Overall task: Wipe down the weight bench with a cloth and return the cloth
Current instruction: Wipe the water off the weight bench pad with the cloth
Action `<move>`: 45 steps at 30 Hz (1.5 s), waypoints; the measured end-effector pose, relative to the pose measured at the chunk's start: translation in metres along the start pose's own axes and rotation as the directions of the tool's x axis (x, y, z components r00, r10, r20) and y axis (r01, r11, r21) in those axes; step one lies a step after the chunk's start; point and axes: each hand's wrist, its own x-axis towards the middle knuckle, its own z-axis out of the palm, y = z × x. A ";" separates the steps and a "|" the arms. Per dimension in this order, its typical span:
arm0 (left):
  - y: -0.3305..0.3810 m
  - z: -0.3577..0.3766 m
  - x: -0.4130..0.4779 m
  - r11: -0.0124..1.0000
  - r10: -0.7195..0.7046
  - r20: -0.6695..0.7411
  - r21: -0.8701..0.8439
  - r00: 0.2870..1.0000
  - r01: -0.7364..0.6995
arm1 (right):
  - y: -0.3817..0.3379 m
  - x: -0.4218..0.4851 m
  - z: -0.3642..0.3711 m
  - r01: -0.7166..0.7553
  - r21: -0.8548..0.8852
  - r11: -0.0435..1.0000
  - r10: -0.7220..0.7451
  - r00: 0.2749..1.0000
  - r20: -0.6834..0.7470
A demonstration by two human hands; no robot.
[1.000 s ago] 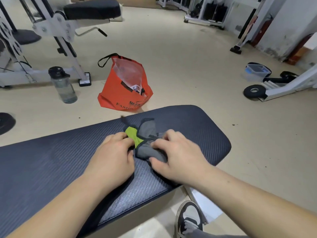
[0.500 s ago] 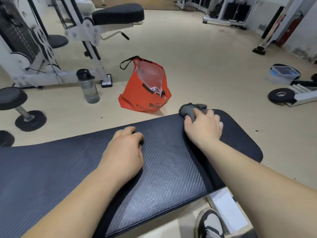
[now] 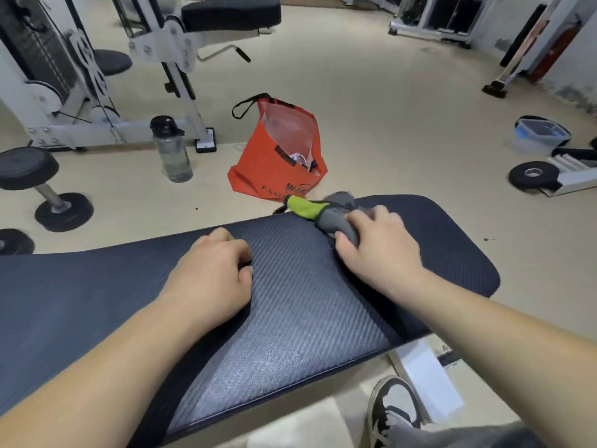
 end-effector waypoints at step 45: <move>-0.037 -0.022 -0.026 0.998 -0.058 -0.008 -0.031 0.998 0.058 | -0.065 -0.005 0.004 0.068 0.058 0.996 -0.071 0.996 0.057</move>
